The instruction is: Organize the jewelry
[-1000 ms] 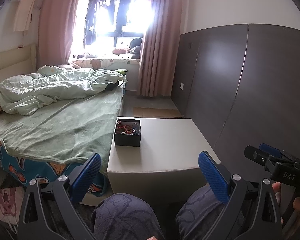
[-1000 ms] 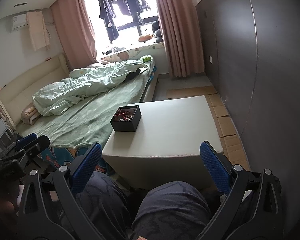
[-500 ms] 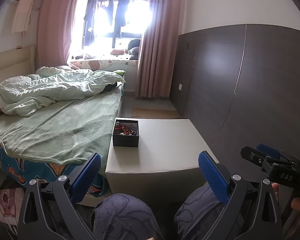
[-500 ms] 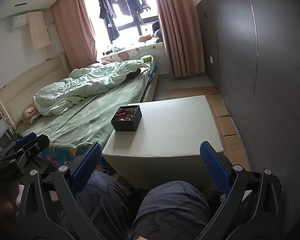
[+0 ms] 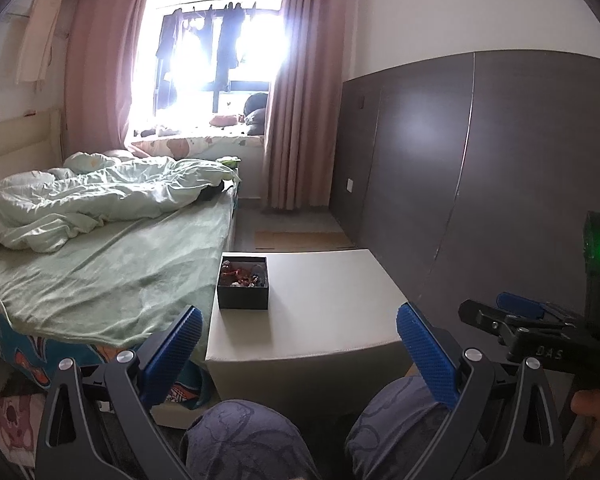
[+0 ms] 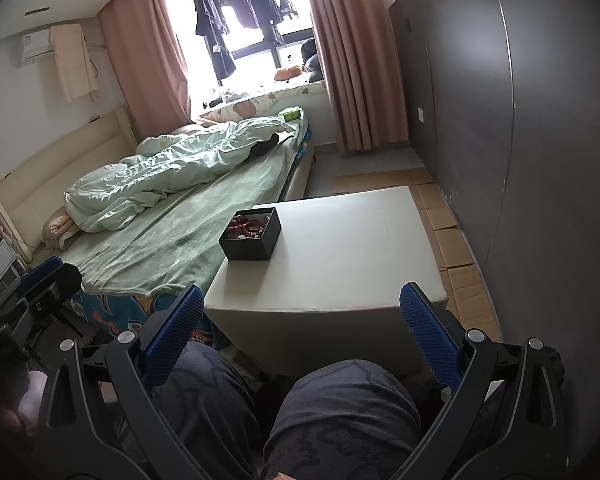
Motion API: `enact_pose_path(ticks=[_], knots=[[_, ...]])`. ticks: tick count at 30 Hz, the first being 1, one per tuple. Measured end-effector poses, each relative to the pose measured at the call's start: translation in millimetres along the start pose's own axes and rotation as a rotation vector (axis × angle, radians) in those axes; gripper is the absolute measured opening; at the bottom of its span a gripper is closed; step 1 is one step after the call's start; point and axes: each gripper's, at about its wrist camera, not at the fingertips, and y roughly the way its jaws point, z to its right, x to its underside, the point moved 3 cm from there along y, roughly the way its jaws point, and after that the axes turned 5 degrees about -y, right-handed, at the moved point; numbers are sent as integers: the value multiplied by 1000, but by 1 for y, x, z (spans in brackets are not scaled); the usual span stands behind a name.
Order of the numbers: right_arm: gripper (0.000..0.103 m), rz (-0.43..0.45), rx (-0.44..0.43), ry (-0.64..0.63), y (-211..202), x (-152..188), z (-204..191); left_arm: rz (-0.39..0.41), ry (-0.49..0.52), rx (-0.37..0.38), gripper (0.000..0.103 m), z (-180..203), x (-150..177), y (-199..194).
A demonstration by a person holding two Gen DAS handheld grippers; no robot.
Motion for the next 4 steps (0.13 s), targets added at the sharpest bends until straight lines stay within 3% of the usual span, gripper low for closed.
enact_pose_path(ticks=[4], knots=[[98, 0, -1, 1, 0, 0, 1, -2, 4, -5, 95, 1, 0, 1]])
